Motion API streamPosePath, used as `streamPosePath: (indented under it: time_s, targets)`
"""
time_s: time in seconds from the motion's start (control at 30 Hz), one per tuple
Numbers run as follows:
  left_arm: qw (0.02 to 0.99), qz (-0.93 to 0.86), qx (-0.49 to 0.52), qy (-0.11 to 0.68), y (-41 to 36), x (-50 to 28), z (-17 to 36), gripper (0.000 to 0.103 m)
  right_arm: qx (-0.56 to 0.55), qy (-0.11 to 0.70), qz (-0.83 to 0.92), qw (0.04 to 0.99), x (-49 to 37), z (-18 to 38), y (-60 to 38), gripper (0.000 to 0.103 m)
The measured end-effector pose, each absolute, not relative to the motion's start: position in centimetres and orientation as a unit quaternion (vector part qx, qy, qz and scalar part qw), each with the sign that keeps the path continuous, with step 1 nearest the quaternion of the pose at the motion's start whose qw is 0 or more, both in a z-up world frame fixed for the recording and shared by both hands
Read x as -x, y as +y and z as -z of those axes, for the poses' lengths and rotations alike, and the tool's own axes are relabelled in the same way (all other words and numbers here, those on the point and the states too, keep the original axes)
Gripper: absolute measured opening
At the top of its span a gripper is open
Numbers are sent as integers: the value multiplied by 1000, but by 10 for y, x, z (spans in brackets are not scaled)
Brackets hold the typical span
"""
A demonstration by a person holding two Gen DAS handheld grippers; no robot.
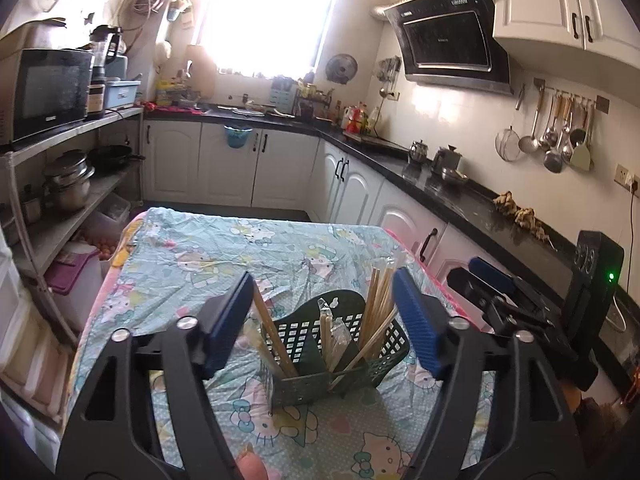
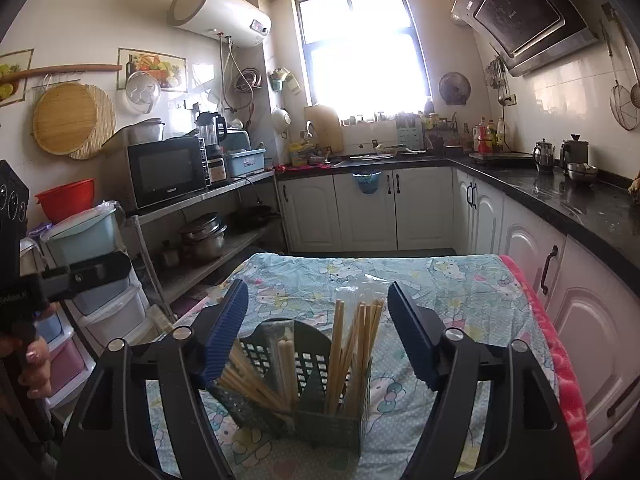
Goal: Organize utensils
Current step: 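Drop the chopsticks into the caddy and open both grippers, then withdraw both open grippers back from the caddy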
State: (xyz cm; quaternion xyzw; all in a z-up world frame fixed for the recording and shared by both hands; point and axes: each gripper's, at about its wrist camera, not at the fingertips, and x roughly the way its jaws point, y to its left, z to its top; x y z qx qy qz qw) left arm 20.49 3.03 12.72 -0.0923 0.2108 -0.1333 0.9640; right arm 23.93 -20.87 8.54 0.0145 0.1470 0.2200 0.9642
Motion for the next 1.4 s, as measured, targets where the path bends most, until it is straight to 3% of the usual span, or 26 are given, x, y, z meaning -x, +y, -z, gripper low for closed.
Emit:
streamPosePath:
  time_s: [0.27,0.63,1.4]
  targets:
    - [964,131,107,206,34,-178,-130,92,-12,146,-222,964,-209,-92,-212,86]
    - [962,115,102,224,32,-147,-111,92,-1,149,-225,963,-165,-88,-210,96]
    - [953,78,95,277,29,-113,-34,92,44,214,-162,962,-124,-9,-218,97]
